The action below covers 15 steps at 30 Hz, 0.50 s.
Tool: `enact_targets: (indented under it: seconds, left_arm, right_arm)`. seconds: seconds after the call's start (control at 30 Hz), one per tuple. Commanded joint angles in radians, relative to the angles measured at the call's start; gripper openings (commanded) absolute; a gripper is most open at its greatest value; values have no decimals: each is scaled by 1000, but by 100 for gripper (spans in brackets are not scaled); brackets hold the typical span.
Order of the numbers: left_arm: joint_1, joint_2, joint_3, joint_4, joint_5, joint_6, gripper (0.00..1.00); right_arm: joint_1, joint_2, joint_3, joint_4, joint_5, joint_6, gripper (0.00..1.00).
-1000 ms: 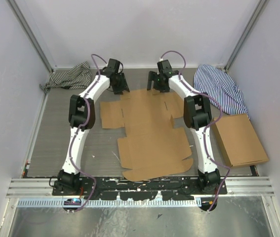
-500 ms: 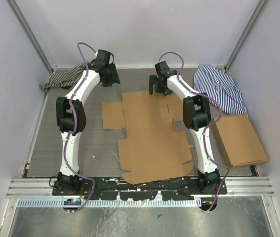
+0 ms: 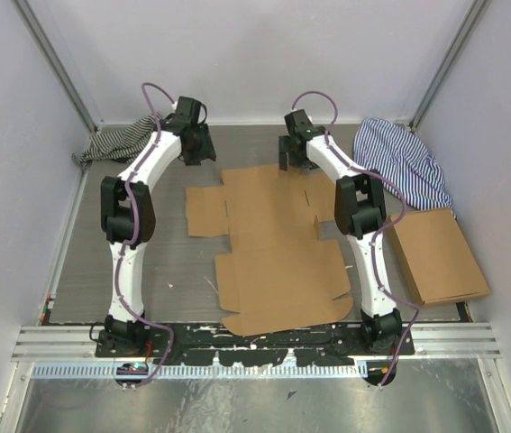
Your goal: Fold the paper box
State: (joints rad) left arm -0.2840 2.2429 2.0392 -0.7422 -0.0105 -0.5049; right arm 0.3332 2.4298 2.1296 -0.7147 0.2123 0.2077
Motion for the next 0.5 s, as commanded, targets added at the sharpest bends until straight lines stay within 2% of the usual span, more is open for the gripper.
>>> enact_targets:
  seconds: [0.0,0.07,0.1,0.13,0.23,0.37,0.43,0.47]
  left_arm:
    - [5,-54,-25,19,-12,16,56]
    - [5,-57,-29,23,-10,16,56]
    - [6,-57,-27,23,-9,16,56]
    - [5,-56,-27,22,-8,15,56]
    - [6,-61,-24,19,-8,15,56]
    - [6,-85,-24,14,17,21,56]
    - [5,-108,-18,4,43,26,56]
    - [4,-121,-18,-2,54,31,56]
  right_arm:
    - [-6,-21,65,30,15,8,78]
    - [-9,-14,72,36,-37,9,65]
    - [-11,-7,79,35,-49,11,57]
    - [-14,1,88,30,-60,13,43]
    - [-23,12,101,16,-68,21,21]
    - [-29,-32,31,66,-90,20,3]
    - [-30,-77,-56,120,-120,14,1]
    - [-31,-112,-119,208,-130,8,1]
